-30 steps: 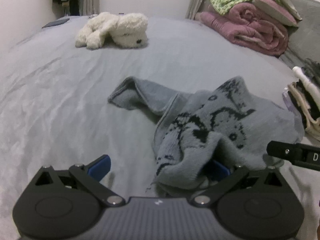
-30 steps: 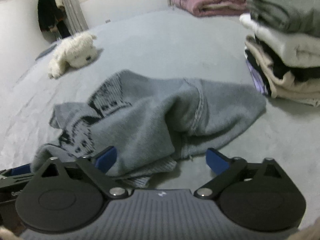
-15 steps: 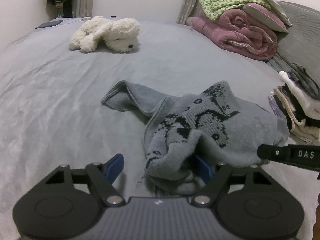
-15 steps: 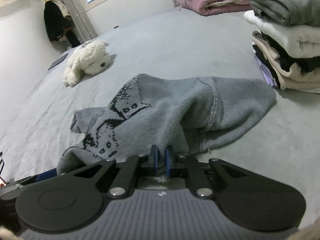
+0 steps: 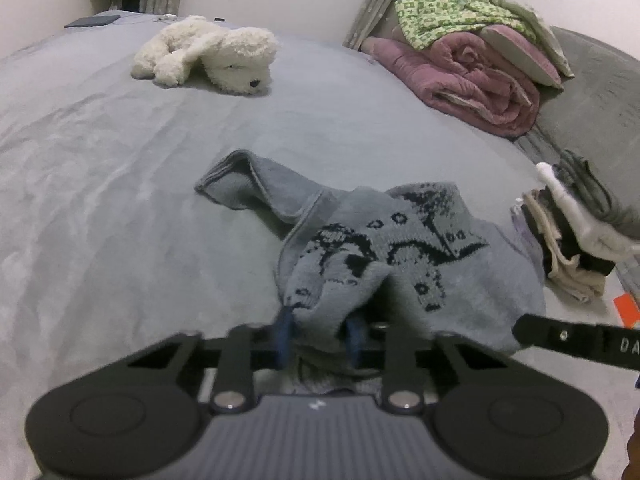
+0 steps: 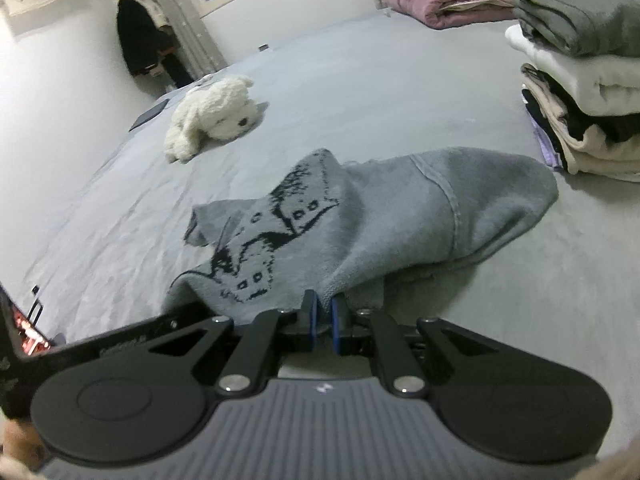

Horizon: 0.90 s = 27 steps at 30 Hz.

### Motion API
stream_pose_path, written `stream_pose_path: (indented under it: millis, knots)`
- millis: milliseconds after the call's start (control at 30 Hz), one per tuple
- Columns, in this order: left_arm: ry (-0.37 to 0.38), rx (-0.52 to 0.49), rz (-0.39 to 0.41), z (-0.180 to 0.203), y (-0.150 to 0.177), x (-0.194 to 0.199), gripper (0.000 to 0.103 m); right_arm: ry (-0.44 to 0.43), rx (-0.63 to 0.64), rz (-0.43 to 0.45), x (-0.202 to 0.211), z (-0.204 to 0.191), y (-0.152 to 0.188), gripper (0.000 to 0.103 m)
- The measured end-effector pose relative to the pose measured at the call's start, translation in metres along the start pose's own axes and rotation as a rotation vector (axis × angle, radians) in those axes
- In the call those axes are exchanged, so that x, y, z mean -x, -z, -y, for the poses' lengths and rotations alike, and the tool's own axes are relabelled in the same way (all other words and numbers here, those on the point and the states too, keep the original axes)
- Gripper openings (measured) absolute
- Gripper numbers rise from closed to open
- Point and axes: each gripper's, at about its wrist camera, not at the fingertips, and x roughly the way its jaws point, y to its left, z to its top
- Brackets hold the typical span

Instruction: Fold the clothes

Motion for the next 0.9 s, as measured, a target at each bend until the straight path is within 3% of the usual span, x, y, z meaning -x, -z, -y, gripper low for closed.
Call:
stream_pose_path:
  millis: [267,367,900]
  knots:
    - [-0.022,0.042,0.069,-0.005,-0.004,0.015,0.010,-0.045,0.045,-0.032,0.007,-0.010,0.003,0.010]
    - [0.002,0.041,0.067,-0.005,-0.005,0.022,0.010,-0.052,0.057,-0.037,0.008,-0.010,0.001,0.010]
    - [0.210,-0.188,0.004,0.015,0.031,0.081,0.009,-0.046,0.077,-0.013,0.046,0.015,0.005,0.010]
